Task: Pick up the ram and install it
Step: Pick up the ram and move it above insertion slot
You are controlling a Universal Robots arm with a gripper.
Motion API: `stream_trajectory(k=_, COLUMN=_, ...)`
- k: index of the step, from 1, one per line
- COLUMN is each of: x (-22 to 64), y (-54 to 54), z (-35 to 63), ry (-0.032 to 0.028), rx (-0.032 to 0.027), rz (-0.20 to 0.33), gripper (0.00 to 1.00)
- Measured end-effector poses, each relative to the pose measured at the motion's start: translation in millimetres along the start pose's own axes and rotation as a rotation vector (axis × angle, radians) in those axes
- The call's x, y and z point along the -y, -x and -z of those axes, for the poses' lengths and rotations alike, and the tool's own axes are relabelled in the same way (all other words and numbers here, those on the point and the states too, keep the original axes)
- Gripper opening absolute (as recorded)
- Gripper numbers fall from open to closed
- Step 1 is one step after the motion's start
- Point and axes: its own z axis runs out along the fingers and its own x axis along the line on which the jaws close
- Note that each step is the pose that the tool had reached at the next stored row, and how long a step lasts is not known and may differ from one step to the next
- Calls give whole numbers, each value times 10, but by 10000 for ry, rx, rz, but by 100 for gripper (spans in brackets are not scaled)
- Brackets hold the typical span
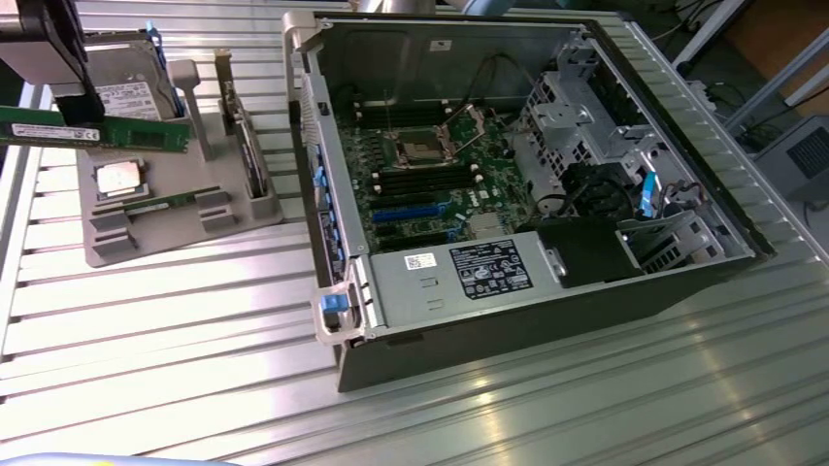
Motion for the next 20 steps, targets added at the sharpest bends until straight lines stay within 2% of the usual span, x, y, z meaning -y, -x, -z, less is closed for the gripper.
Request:
stream_trajectory(k=9, x=-2, y=-9, z=49, ry=11, rx=-78, rz=-1, gripper=12)
stream_trajectory(k=17, x=-6, y=-29, z=150, ry=37, rx=-254, rz=-4, gripper=12)
stream_trajectory(k=20, x=-8, y=-34, z=175, ry=44, rx=-303, rz=-5, gripper=12)
